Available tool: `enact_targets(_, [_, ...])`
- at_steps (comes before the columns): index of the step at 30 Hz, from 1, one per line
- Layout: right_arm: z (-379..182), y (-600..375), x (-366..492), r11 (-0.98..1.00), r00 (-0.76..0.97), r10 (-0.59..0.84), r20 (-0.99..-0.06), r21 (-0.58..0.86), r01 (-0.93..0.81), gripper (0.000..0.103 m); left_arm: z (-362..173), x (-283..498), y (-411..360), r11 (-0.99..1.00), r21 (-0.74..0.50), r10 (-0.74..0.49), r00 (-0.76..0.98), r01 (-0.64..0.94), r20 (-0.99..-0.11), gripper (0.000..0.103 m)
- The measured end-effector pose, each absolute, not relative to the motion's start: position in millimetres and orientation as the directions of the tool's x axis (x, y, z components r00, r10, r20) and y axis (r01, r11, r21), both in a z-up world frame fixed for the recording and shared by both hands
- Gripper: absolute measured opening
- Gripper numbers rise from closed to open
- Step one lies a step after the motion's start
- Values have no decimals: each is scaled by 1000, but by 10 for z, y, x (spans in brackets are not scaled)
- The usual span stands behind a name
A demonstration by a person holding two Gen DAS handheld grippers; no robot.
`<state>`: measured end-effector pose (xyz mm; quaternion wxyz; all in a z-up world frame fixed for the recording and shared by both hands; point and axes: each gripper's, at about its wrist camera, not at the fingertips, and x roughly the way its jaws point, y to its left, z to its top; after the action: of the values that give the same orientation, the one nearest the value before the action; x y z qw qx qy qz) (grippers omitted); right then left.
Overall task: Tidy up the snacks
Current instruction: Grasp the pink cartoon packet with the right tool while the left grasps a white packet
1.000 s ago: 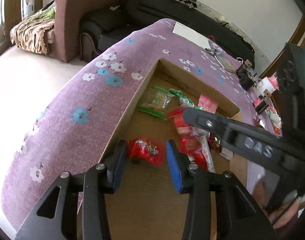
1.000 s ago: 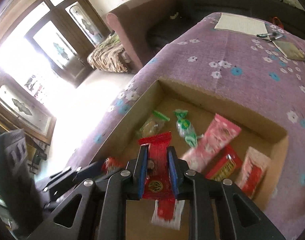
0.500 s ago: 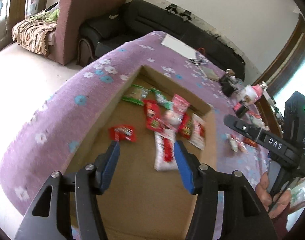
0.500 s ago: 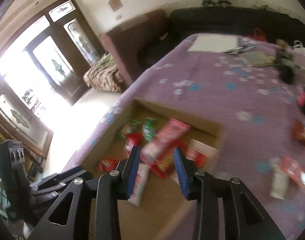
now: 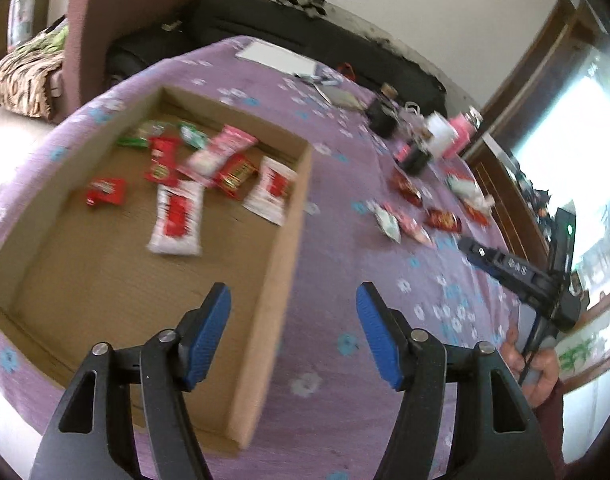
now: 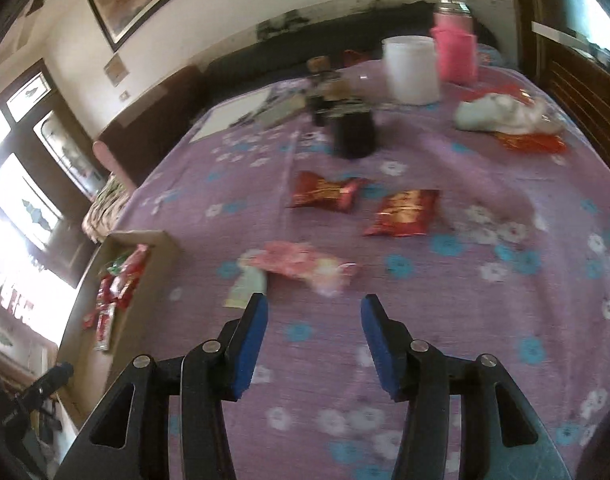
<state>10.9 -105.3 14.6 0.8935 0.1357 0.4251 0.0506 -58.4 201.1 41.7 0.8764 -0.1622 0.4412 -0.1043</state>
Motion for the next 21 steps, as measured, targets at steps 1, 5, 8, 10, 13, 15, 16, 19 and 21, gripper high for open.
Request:
enact_targets(1, [139,-1062,102,959,633,202,-747,281,25,52,415,-598,1946,929,-367,-326,584,51,-743,64])
enact_targets(5, [62,-1035,216,965,627,192,-755,261,18,52,391,-659,1770,938,-337,-324,563,85,-760,64])
enact_targets(8, [-28,-964,496,961,616,204,-761,277,24,52,358,-698,1718,942,-324,-318,550,90,-772,64])
enact_targets(10, [-105,-904,693,956,597,227,-770,292,13,52,346,-727,1719,946,-313,-309,547,88,-779,64])
enact_targets(13, [-240,-791,937,964,567,219,-794,265,-2,52,341,-745,1749,951,-300,-292,546,78,-785,64])
enact_targets(15, [-338,-763,999,959,529,250,-811,282,-21,52,340,-739,1782,953,-295,-284,550,70,-786,64])
enact_targets(16, [-345,-760,969,956,532,265,-804,290,-37,51,337,-729,1800,954,-294,-280,551,66,-786,64])
enact_targets(19, [-366,-749,834,941,511,320,-798,328,-79,51,291,-636,1796,951,-303,-285,543,59,-790,64])
enact_targets(21, [-369,-706,735,956,533,284,-797,281,-88,50,252,-573,1746,947,-314,-298,531,64,-793,64])
